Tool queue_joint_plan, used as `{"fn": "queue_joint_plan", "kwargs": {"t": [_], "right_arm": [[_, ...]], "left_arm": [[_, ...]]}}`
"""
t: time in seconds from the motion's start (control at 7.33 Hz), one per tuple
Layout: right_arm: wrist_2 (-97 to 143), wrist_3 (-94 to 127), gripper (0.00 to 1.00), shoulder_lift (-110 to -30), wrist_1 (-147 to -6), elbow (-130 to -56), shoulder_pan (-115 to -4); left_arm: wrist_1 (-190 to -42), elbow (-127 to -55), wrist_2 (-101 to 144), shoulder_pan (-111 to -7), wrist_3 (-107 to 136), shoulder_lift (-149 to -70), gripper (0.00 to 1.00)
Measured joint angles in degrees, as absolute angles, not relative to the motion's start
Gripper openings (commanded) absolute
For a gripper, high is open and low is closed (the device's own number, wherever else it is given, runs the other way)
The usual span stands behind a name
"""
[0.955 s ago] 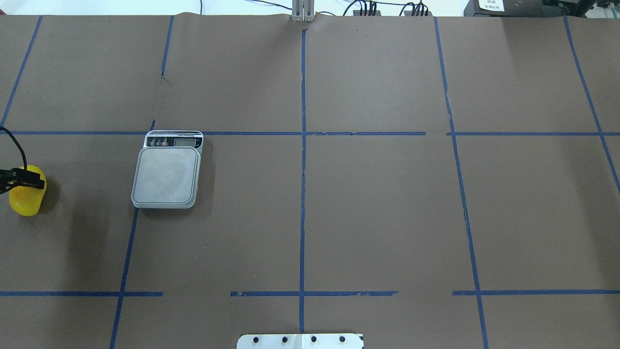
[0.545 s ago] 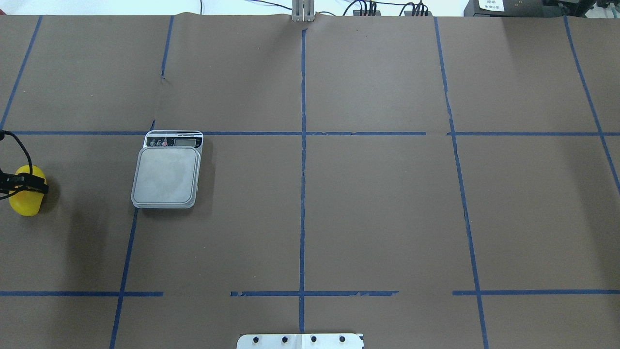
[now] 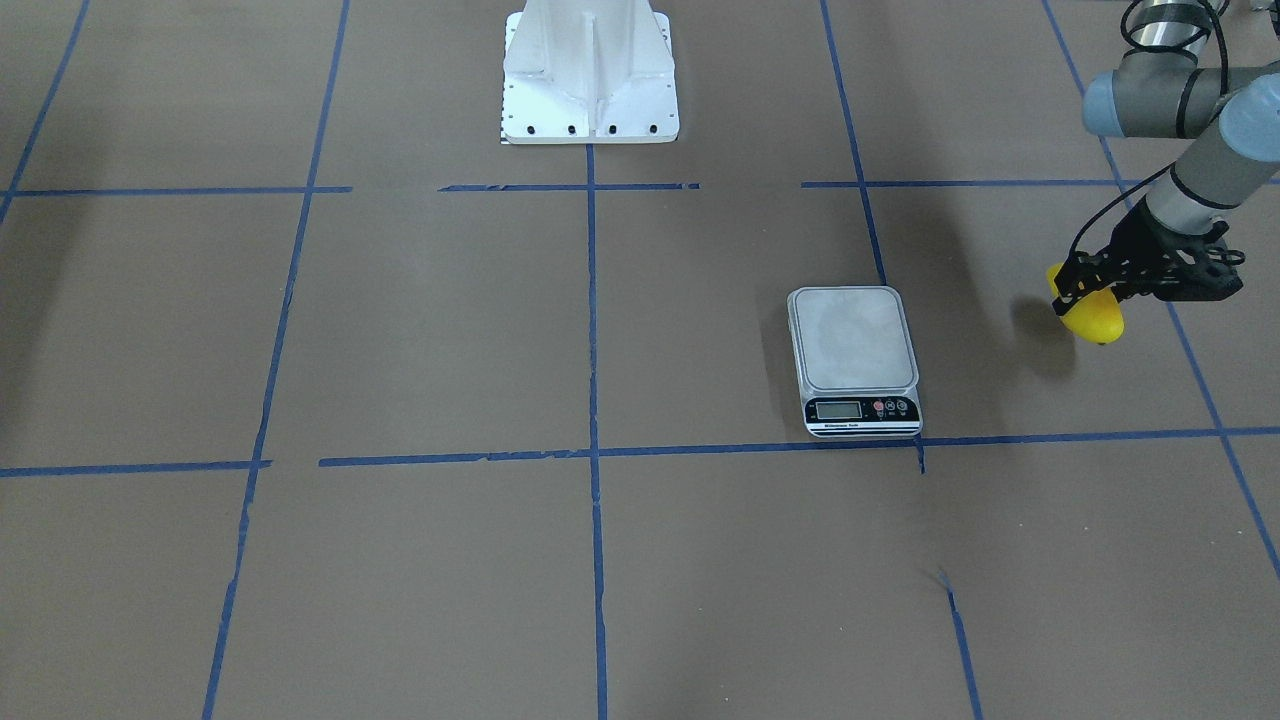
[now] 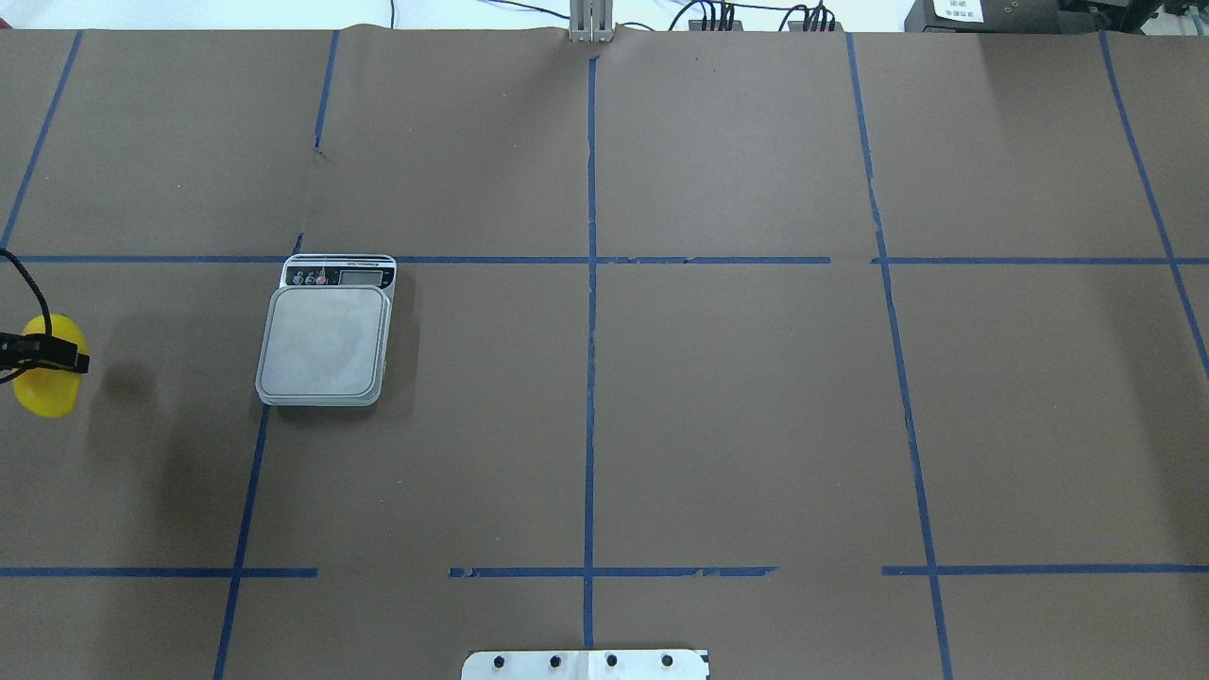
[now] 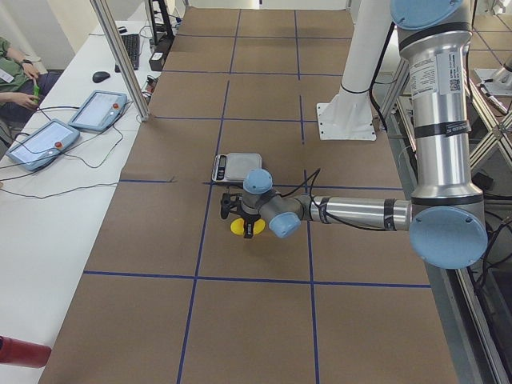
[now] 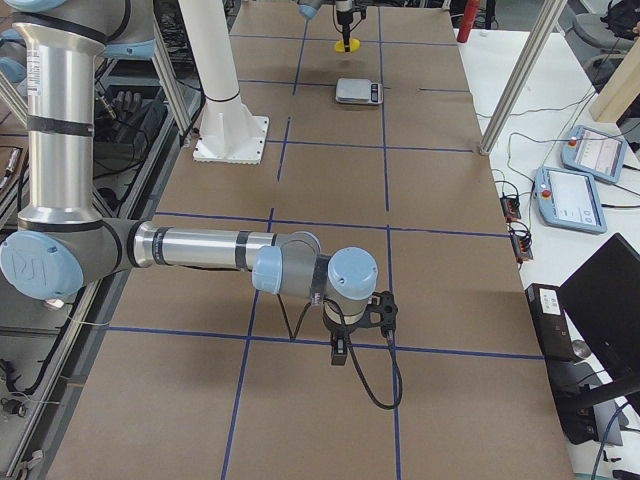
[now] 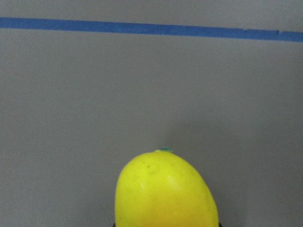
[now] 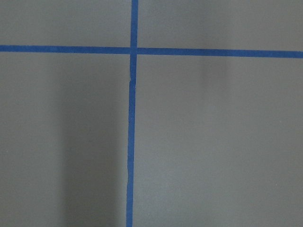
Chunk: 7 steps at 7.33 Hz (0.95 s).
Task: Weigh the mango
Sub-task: 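Lift the mango with the left gripper and carry it over the scale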
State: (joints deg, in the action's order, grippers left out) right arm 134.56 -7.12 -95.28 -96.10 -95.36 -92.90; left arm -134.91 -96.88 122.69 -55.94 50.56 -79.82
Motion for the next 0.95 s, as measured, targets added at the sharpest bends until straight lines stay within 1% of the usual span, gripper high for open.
{"fn": "queue_joint_plan", "kwargs": {"t": [0.27, 0.55, 0.68, 0.95], "right_arm": [[134.6, -7.1, 1.00, -95.3, -96.1, -95.4, -92.9], [134.6, -7.1, 1.00, -95.3, -96.1, -95.4, -92.9], [134.6, -7.1, 1.00, -95.3, -96.1, -95.4, -92.9], [134.6, -7.1, 1.00, -95.3, -96.1, -95.4, -92.9]], "left_arm": [[-130.6, -102.0, 125.7, -57.5, 50.4, -79.4, 0.00], [-121.3, -108.2, 126.5, -58.2, 50.4, -80.4, 0.00], [-116.6, -109.9, 126.6, -58.2, 50.5, -82.9, 0.00], [-104.7, -110.1, 126.3, -57.9, 51.7, -93.8, 0.00]]}}
